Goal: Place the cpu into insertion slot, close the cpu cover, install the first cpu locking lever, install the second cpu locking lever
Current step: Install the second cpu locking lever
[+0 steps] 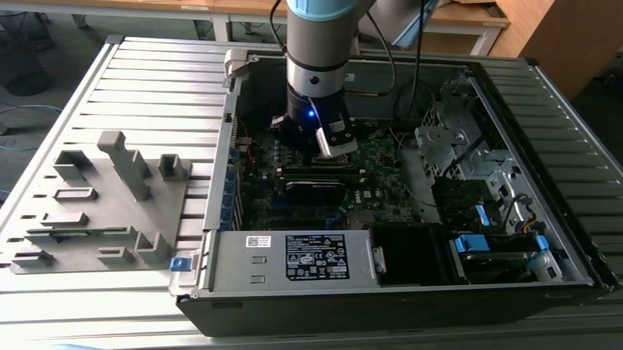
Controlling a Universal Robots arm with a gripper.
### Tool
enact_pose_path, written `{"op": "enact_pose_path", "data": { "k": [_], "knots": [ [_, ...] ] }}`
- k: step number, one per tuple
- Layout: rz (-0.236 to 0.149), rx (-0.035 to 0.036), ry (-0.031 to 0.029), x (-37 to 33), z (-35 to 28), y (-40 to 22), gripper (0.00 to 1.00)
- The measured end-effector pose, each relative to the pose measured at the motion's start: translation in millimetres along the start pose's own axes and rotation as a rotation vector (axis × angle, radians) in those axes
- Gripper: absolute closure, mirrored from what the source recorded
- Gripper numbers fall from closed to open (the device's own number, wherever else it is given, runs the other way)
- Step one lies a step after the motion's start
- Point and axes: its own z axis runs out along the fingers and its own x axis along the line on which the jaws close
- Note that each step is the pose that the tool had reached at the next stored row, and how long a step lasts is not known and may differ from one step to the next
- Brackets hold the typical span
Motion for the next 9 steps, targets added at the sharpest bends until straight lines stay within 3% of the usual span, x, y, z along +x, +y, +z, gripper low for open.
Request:
{"op": "enact_pose_path", "data": {
  "k": [9],
  "knots": [
    [0.0,0.0001,-0.0016,2.0,3.7,-0.6,0.89]
  ]
}}
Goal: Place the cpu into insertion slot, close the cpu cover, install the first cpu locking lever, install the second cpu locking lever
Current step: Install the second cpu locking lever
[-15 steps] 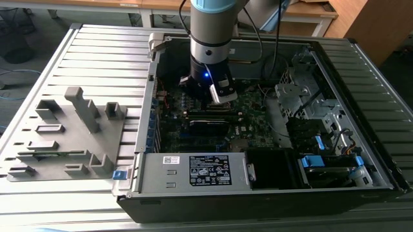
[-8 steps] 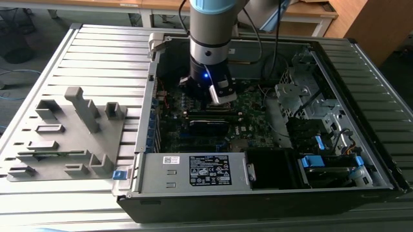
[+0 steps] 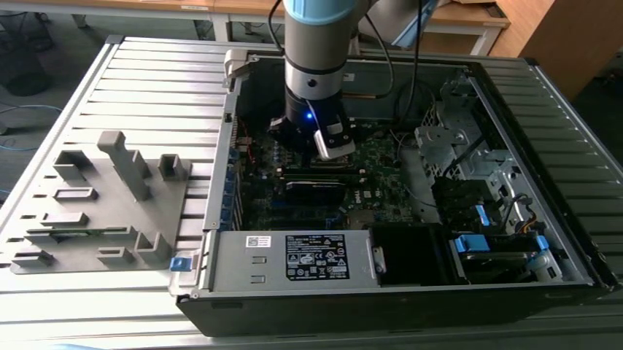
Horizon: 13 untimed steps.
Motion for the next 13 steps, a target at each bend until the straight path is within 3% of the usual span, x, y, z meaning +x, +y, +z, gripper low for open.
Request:
{"op": "enact_pose_path", "data": {
  "k": [13],
  "knots": [
    [0.0,-0.0014,0.0002,0.3,3.0,0.5,0.89]
  ]
}}
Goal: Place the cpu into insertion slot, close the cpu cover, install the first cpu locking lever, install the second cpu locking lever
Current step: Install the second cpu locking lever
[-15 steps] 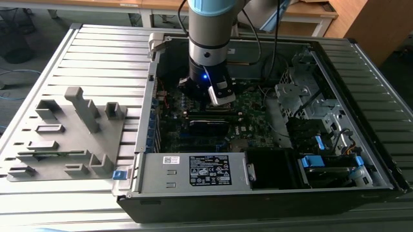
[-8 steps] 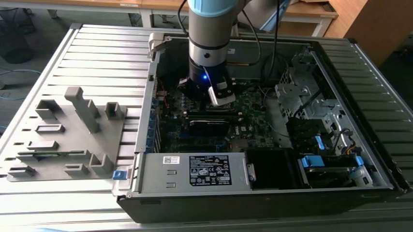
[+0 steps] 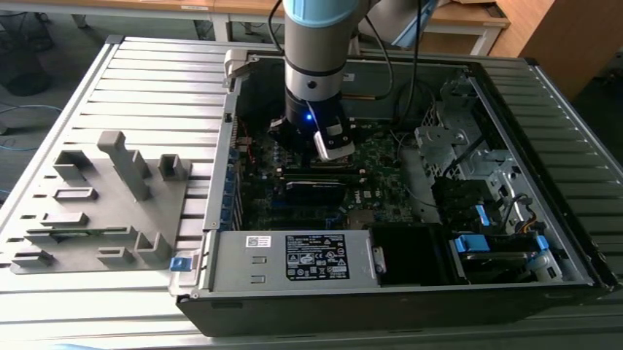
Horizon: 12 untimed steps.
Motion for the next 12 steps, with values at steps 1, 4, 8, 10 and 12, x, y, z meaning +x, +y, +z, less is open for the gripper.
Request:
{"op": "enact_pose_path", "data": {
  "k": [1,4,8,10,12],
  "knots": [
    [0.0,-0.0006,0.0001,0.0,0.2,0.2,0.89],
    [0.0,-0.0014,0.0001,0.3,0.5,1.7,0.89],
    [0.0,-0.0014,0.0002,0.6,0.7,3.7,0.89],
    [0.0,-0.0048,0.0008,0.7,1.2,3.7,0.89],
    [0.0,-0.0095,0.0016,0.8,2.2,3.6,0.89]
  ]
}}
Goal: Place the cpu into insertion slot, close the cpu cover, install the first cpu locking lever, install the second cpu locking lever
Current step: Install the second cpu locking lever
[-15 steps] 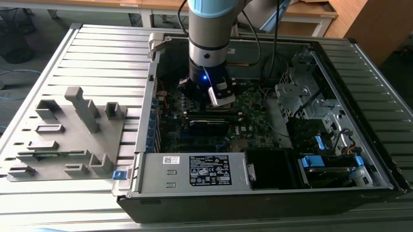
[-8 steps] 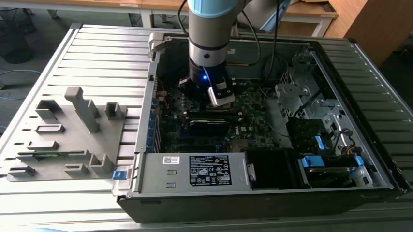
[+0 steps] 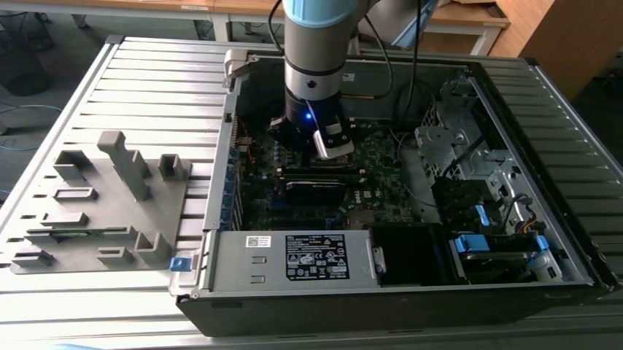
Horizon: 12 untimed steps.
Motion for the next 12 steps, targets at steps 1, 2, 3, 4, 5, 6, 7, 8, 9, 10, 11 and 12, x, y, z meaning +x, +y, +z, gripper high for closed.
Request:
{"op": "enact_pose_path", "data": {
  "k": [1,2,3,4,5,6,7,8,9,10,11,12],
  "knots": [
    [0.0,-0.0046,0.0007,0.0,0.5,-0.1,0.89],
    [0.0,-0.0085,0.0014,0.1,0.8,-0.1,0.89],
    [0.0,-0.0111,0.0018,0.2,1.1,-0.1,0.89],
    [0.0,-0.0136,0.0022,0.2,1.3,-0.1,0.89],
    [0.0,-0.0162,0.0026,0.3,1.6,-0.2,0.89],
    [0.0,-0.0189,0.0031,0.4,1.8,-0.2,0.89],
    [0.0,-0.0218,0.0035,0.5,2.1,-0.2,0.89],
    [0.0,-0.0248,0.0039,0.6,2.5,-0.3,0.89],
    [0.001,-0.0276,0.0044,0.9,3.0,-0.4,0.89],
    [0.001,-0.03,0.0048,1.2,3.7,-0.4,0.89],
    [0.001,-0.0322,0.005,1.6,4.3,-0.5,0.89],
    [0.001,-0.0336,0.0053,2.1,4.9,-0.7,0.89]
  ]
}}
